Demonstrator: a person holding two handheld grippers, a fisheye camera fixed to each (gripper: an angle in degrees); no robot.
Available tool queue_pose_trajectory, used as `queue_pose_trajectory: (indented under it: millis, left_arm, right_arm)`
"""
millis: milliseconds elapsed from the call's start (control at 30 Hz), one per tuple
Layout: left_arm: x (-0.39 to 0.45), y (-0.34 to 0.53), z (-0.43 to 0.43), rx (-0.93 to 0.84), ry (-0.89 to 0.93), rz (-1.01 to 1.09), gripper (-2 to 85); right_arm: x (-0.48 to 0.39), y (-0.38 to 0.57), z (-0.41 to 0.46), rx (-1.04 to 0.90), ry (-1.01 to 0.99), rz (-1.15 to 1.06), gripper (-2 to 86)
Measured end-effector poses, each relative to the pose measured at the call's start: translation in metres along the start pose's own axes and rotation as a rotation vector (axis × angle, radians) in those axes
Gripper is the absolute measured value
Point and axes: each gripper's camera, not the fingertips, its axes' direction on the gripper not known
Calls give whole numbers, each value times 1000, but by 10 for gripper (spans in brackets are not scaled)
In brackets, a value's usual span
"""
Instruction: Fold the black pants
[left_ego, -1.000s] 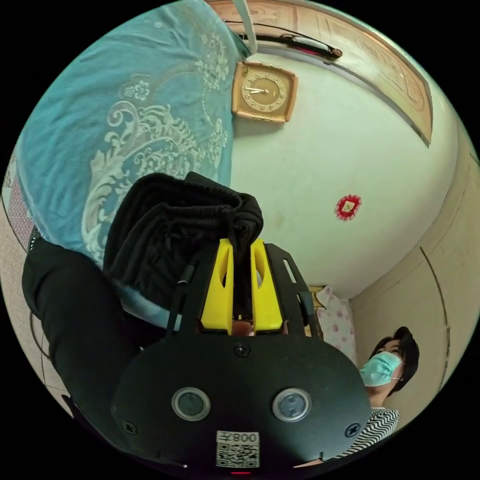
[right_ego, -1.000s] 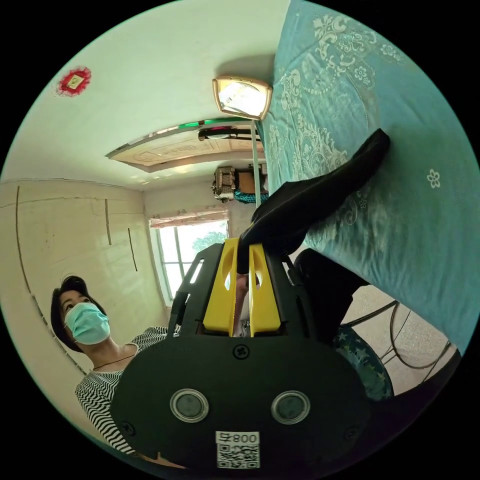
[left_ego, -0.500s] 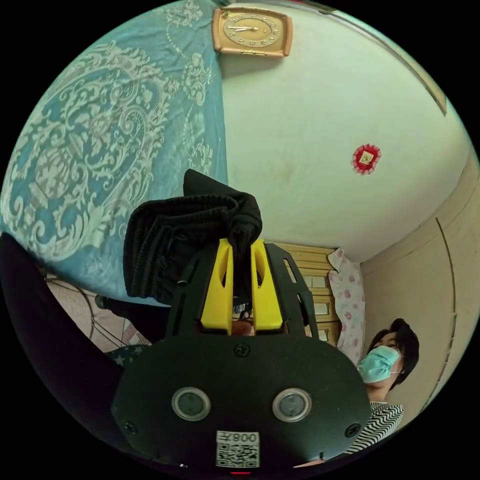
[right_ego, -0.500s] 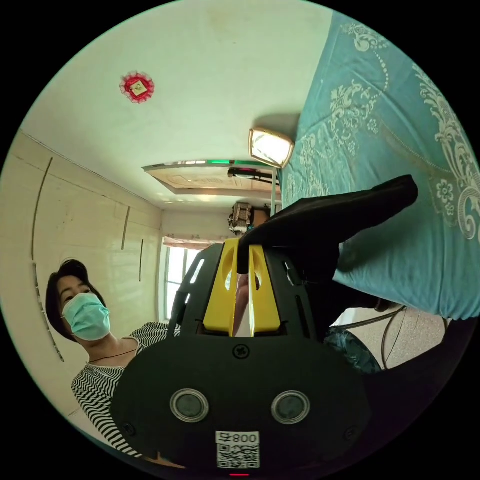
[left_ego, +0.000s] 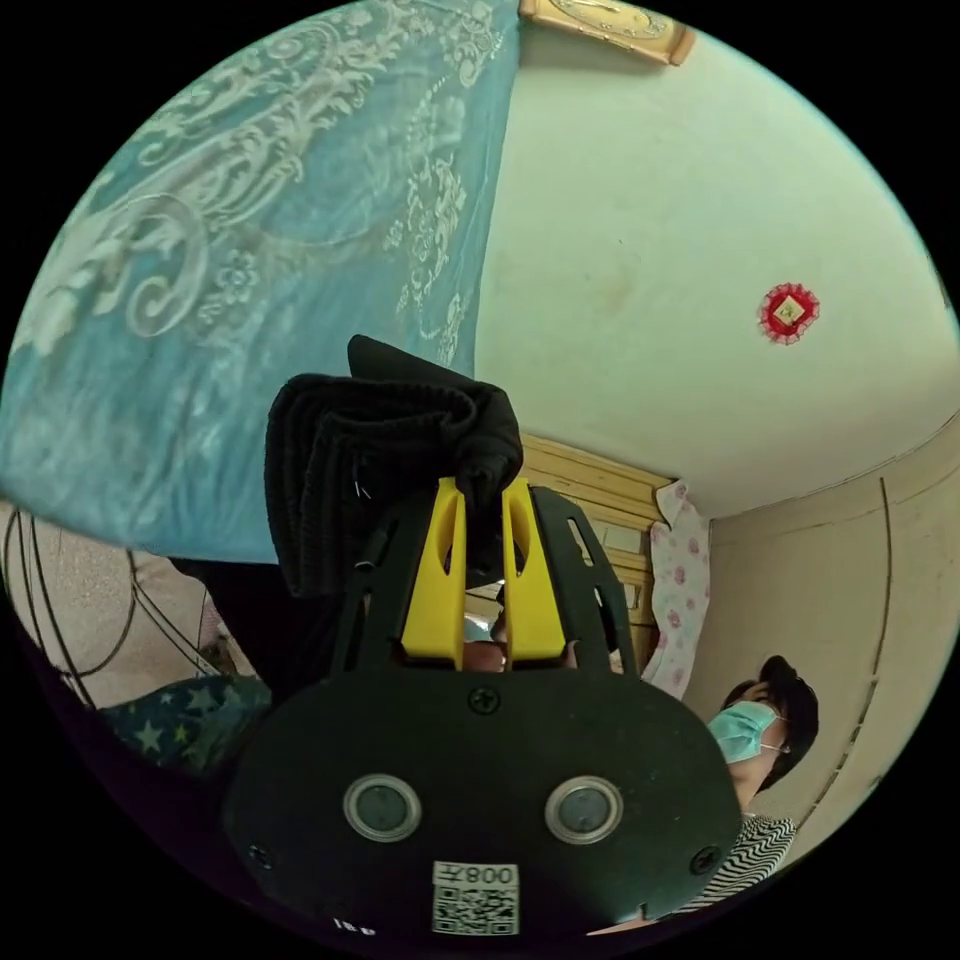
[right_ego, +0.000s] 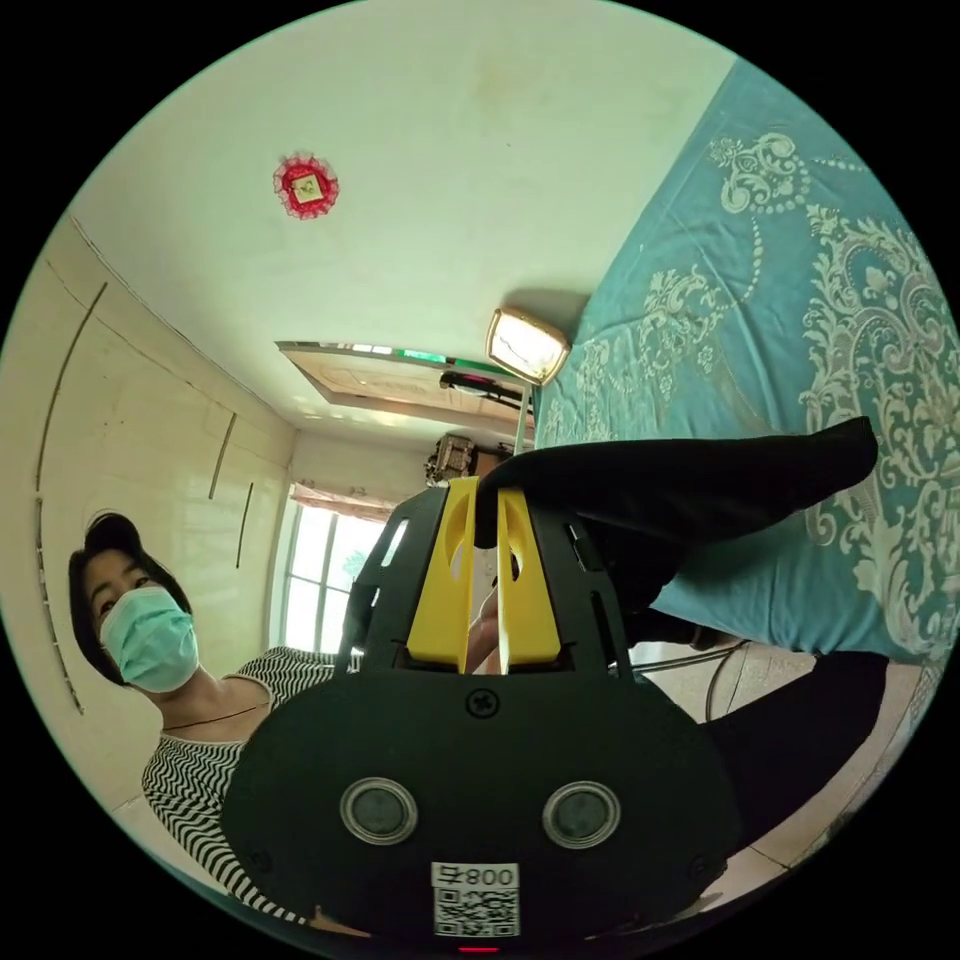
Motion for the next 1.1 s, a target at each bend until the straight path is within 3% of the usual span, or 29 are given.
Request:
queue_pose_trajectory:
  millis: [367, 533, 700, 767, 867, 1100]
  left_arm:
    - [92, -97, 340, -337, 77, 239, 69]
    - [106, -108, 489, -515, 11, 361, 70]
    - [36, -110, 607, -724, -319, 306, 70]
    - [0, -111, 632, -730, -447, 251, 64]
    - [-18, -110, 644, -709, -296, 245, 63]
    - [-54, -104, 680, -730, -288, 203, 106]
  right_arm:
    - [-240, -113, -195, 337, 128, -207, 14]
    - [-316, -100, -301, 540, 186, -289, 13]
    - [-266, -25, -377, 739, 233, -115, 15]
    - [-198, 22, -395, 803, 264, 142, 18]
    - [-151, 69, -402, 884, 180, 365, 21]
    - [-222, 43, -418, 883, 76, 217, 25]
